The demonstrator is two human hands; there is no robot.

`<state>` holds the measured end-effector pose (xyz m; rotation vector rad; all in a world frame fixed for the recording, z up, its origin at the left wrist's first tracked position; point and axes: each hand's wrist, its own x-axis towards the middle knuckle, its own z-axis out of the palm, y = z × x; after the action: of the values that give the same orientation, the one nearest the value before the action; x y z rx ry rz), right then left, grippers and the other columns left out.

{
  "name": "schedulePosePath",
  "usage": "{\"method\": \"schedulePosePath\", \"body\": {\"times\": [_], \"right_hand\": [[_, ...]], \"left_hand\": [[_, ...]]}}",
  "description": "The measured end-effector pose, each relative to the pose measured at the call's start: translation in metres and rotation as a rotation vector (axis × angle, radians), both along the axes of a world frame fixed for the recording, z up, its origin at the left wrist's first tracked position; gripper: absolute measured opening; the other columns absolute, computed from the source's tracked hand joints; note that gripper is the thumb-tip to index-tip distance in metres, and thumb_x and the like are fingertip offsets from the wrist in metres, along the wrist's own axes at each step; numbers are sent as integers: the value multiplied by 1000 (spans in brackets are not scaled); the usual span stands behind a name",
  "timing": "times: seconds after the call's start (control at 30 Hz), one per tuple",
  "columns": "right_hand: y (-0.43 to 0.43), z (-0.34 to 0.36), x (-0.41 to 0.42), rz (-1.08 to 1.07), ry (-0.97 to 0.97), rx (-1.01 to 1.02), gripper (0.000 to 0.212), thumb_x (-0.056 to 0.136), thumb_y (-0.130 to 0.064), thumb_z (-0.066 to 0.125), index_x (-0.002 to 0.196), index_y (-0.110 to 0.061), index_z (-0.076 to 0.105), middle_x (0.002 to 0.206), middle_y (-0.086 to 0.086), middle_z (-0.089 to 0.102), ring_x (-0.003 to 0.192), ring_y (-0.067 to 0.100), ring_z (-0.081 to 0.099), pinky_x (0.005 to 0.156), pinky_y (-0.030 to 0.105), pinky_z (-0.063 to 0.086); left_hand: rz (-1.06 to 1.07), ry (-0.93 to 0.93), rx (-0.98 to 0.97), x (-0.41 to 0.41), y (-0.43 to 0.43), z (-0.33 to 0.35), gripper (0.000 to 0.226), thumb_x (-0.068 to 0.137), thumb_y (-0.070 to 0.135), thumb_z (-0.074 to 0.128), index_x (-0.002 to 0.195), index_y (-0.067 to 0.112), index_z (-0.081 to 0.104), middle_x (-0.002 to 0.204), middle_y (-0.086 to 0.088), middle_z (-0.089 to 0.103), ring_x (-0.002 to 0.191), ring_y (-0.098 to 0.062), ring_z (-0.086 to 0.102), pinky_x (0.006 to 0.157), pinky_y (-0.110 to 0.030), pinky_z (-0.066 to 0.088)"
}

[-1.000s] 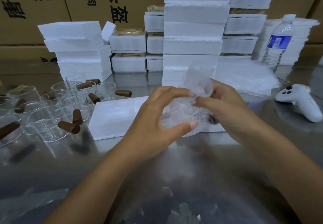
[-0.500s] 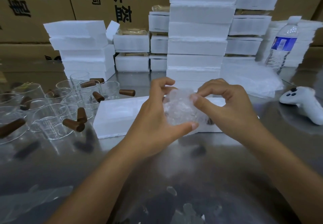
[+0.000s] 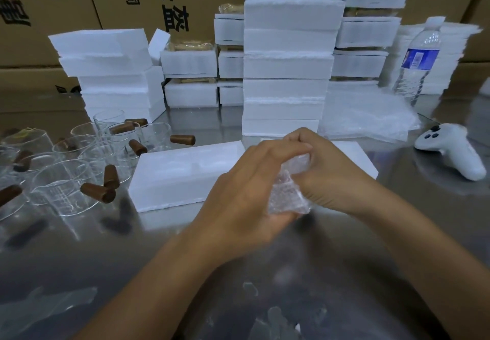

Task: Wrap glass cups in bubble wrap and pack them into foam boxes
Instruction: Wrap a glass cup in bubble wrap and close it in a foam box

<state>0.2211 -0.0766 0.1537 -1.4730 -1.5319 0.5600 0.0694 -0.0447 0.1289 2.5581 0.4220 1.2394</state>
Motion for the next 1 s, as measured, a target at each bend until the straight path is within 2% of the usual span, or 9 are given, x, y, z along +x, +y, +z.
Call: {"method": "schedulePosePath", "body": {"times": [0.07, 0.2, 0.3, 0.4, 0.5, 0.63, 0.77, 0.83, 1.0], "right_hand": [[-2, 4, 1, 21, 14, 26, 33, 70, -8, 68, 89, -29, 52, 84, -11, 60, 73, 2, 58, 56, 13, 46], [-1, 16, 4, -11, 242, 154, 28, 64, -38, 67, 90, -29, 61, 86, -13, 63, 78, -1, 61, 62, 8, 44], [1, 19, 12, -153, 374, 152, 27, 73, -51, 61, 87, -30, 66, 82, -15, 68, 78, 0, 64, 72, 19, 47], [4, 12, 13, -128, 298, 7, 23, 86, -47, 57, 84, -26, 67, 78, -12, 69, 65, 8, 65, 72, 28, 44], [6, 9, 11, -29, 382, -47, 24, 91, -38, 54, 82, -19, 67, 64, -4, 63, 51, 14, 52, 62, 25, 45], [4, 12, 13, 19, 536, -13, 23, 94, -27, 53, 78, -16, 66, 59, -3, 56, 47, 11, 44, 52, 17, 44], [7, 16, 20, -130, 725, 95, 24, 95, -25, 51, 77, -14, 60, 54, -5, 56, 45, 8, 47, 52, 17, 42], [9, 17, 27, -246, 760, 159, 21, 95, -26, 52, 78, -15, 59, 52, -8, 57, 44, 7, 49, 54, 18, 42], [15, 7, 39, -420, 377, 235, 18, 96, -22, 50, 80, -20, 59, 62, -2, 58, 41, 1, 51, 54, 13, 44]], "left_hand": [[-8, -31, -38, 1, 0, 2, 73, 71, 27, 77, 130, 34, 33, 127, 14, 45, 112, -10, 53, 85, -36, 52], [28, -203, -207, -2, 4, 8, 74, 65, 31, 79, 124, 38, 36, 125, 20, 46, 113, 4, 48, 89, -10, 42], [80, -335, -310, -7, 11, 11, 77, 65, 27, 82, 123, 36, 32, 123, 16, 47, 113, 6, 47, 91, -5, 36], [61, -422, -425, -9, 14, 12, 75, 66, 22, 82, 123, 33, 34, 119, 14, 49, 108, 9, 50, 85, -3, 38], [33, -421, -496, -9, 16, 10, 76, 65, 23, 81, 124, 32, 34, 118, 15, 48, 104, 12, 51, 80, -2, 41], [29, -330, -584, -8, 21, 7, 95, 58, 41, 85, 131, 44, 25, 127, 18, 45, 107, 13, 49, 79, -4, 44], [67, -199, -555, -8, 21, 5, 93, 52, 62, 78, 122, 65, 17, 117, 49, 35, 112, 23, 39, 82, 5, 35], [132, -76, -463, -7, 19, 3, 85, 56, 68, 68, 122, 63, 15, 124, 40, 35, 114, 18, 38, 82, 7, 29], [178, 264, -352, -7, 18, -4, 67, 76, 65, 56, 126, 55, 14, 137, 25, 39, 107, 9, 37, 82, -4, 27]]}}
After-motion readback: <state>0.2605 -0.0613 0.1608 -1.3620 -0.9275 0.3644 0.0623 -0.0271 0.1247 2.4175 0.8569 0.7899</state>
